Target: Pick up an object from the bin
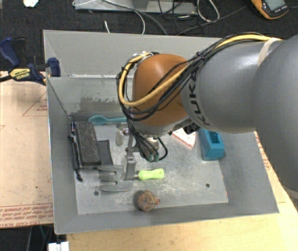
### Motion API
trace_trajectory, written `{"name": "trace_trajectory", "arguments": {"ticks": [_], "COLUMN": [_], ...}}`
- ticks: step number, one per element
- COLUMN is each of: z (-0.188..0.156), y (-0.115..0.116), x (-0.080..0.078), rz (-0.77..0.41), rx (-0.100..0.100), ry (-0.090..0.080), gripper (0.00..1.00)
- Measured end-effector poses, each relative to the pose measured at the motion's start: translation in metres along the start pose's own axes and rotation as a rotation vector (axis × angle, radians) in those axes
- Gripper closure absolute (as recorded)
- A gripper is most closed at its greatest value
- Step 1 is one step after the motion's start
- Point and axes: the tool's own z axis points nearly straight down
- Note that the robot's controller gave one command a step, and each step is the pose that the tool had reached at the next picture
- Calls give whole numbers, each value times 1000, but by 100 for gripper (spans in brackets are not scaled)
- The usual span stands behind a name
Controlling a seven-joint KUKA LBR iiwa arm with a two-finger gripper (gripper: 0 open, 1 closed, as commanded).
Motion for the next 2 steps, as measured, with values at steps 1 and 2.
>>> {"name": "trace_trajectory", "arguments": {"ticks": [1, 2], "z": [-5, 57], "y": [-1, 45], "x": [-2, -9], "rz": [4, 75], "rx": [-1, -4], "ry": [-7, -11], "gripper": [0, 0]}}
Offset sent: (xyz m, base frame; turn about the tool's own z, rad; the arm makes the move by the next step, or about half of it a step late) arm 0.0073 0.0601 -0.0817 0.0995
